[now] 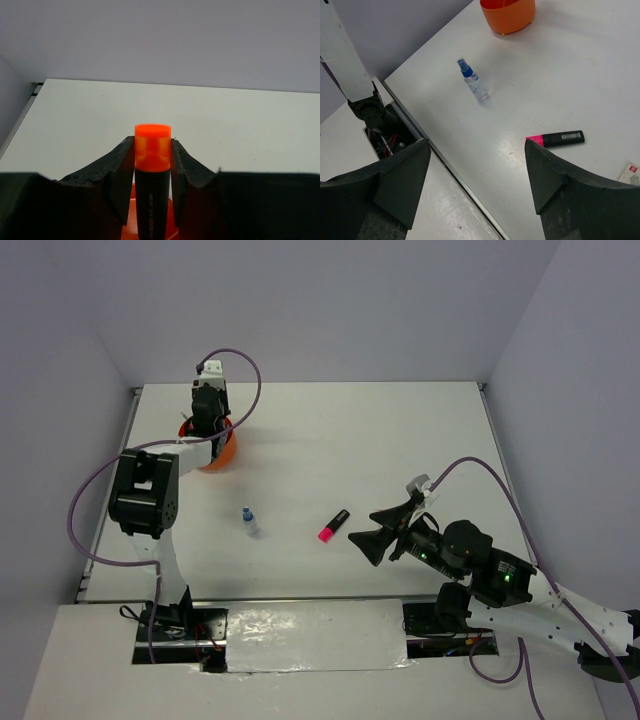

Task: Sort the stationery into containers
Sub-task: Place the pen in the storage box, then pick up the pen from the center of the board.

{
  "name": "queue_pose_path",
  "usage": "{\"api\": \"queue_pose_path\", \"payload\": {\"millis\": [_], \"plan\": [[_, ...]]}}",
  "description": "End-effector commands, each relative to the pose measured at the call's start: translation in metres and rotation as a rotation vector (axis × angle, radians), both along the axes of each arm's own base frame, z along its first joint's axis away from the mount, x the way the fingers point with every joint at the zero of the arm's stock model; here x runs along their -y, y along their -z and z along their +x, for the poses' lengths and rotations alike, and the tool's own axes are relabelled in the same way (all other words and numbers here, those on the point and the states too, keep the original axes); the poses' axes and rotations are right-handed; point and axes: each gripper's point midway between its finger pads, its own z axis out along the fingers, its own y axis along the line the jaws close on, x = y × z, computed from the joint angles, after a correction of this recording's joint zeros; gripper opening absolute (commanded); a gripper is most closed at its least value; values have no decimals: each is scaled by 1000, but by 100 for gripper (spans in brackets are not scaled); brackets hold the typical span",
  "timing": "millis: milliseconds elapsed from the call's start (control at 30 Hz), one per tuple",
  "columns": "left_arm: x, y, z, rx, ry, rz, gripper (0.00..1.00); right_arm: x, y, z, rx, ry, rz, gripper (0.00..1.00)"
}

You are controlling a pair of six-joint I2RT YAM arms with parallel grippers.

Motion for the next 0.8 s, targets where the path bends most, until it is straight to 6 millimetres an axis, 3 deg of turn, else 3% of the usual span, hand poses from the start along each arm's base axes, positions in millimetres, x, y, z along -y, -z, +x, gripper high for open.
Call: {"api": "queue_pose_path", "payload": {"millis": [0, 167, 200, 233, 400, 467, 700, 767], "plan": [[-1, -49, -1, 133, 10, -31, 43, 0, -8, 4, 21, 20, 34, 83], [1, -55, -3, 144, 21, -31, 41, 0, -5, 6, 19, 29, 24, 83], [1, -55, -3, 144, 24, -30, 38, 0, -6, 6, 19, 28, 25, 83], [2, -55, -3, 143, 28, -27, 30, 0, -6, 6, 20, 27, 24, 83], [0, -50, -3, 131, 23, -18, 29, 0, -7, 7, 21, 29, 22, 83], [-1, -44, -4, 122, 24, -18, 38, 1, -7, 7, 23, 30, 20, 83], [-3, -40, -7, 125, 19, -26, 51, 2, -9, 7, 29, 35, 17, 83], [-4, -43, -8, 134, 20, -35, 60, 2, -9, 8, 32, 36, 11, 83]]}}
